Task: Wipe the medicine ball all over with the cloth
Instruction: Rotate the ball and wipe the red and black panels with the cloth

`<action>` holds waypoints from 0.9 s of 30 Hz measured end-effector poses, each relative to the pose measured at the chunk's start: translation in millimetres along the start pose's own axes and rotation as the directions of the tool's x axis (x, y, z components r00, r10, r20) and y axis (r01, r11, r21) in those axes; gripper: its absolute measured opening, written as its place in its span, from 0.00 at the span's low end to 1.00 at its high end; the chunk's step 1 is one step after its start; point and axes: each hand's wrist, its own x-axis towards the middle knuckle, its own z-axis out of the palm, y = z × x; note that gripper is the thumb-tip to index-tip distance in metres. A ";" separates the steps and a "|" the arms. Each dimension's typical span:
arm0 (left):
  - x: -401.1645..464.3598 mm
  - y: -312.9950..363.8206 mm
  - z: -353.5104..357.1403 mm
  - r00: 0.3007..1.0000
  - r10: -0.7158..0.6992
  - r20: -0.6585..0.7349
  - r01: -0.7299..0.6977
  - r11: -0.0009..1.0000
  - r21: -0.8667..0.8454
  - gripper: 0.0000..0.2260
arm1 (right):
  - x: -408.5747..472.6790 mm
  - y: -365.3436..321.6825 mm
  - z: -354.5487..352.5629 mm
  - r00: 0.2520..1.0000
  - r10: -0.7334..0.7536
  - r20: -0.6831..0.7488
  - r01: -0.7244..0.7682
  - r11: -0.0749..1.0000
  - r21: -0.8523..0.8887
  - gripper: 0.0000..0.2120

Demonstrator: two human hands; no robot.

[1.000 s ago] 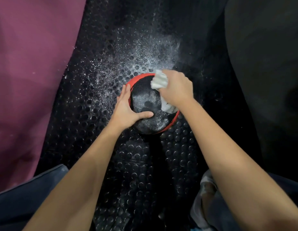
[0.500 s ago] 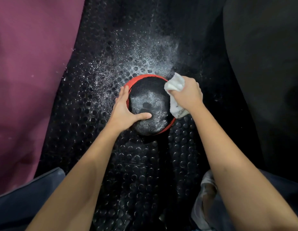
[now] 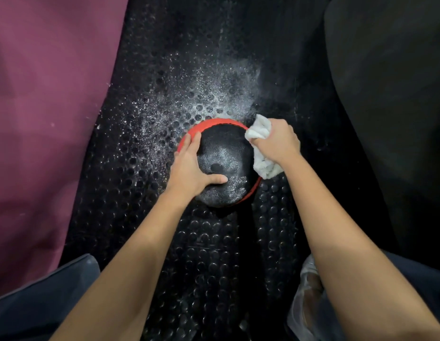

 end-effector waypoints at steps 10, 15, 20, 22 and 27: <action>-1.6 -1.1 -2.2 1.000 -0.002 0.019 0.002 1.000 -0.014 0.56 | 3.0 -8.4 -0.6 0.999 -0.047 -0.025 0.044 0.994 -0.102 0.05; 2.0 2.0 0.7 1.000 -0.014 -0.003 0.014 1.000 -0.019 0.57 | -7.1 -51.8 15.6 0.953 -0.304 0.018 0.299 0.924 -0.237 0.09; 2.1 3.5 -0.9 1.000 -0.004 0.016 0.005 1.000 -0.003 0.56 | 12.6 -24.7 -1.0 0.995 -0.104 -0.010 0.100 0.978 -0.181 0.10; 3.1 4.5 -1.5 1.000 -0.010 0.024 0.010 1.000 0.010 0.56 | 13.5 -29.7 0.5 0.994 -0.113 -0.011 0.109 0.975 -0.194 0.11; 4.1 0.4 1.8 1.000 -0.011 -0.006 0.011 1.000 -0.012 0.57 | 4.1 -66.2 17.5 0.930 -0.361 0.061 0.361 0.875 -0.323 0.11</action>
